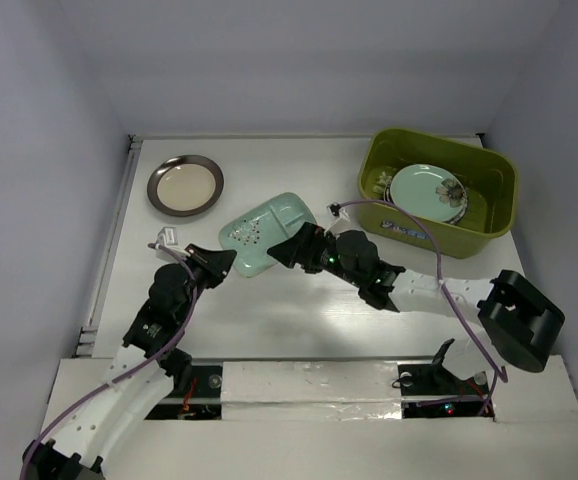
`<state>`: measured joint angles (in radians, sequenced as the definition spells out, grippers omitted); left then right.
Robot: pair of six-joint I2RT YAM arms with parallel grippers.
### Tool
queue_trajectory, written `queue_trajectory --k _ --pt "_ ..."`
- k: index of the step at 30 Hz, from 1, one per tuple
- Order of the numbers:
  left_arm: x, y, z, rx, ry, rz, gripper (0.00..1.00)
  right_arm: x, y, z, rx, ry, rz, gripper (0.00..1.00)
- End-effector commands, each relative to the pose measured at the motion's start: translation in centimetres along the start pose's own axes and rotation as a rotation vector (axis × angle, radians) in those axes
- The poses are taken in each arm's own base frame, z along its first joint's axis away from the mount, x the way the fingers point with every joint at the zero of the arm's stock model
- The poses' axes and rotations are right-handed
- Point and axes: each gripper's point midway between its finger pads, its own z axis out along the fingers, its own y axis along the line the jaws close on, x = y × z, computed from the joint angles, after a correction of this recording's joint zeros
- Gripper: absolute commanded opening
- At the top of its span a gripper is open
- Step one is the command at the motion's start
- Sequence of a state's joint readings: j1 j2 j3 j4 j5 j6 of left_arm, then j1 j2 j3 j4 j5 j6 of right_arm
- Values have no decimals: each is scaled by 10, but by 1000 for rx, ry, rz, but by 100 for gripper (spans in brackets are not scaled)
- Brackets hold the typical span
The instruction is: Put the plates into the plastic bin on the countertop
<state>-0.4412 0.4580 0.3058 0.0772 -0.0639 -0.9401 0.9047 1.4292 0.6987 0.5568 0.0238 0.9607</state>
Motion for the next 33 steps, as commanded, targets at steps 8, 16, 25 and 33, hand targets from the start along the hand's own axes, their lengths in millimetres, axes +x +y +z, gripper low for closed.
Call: queue_trajectory --k 8,16,25,33 --pt "-35 -97 -34 340 -43 -71 0 -58 22 4 -3 -254 19 54" --pt "-28 -102 -38 371 1 -100 0 -94 32 -5 53 -374 -8 0" --pt "-72 -107 -20 234 -158 72 71 -194 44 -60 90 -532 -111 0" --pt "-84 -72 47 -5 -202 175 68 -320 -17 -181 348 -810 -170 0"
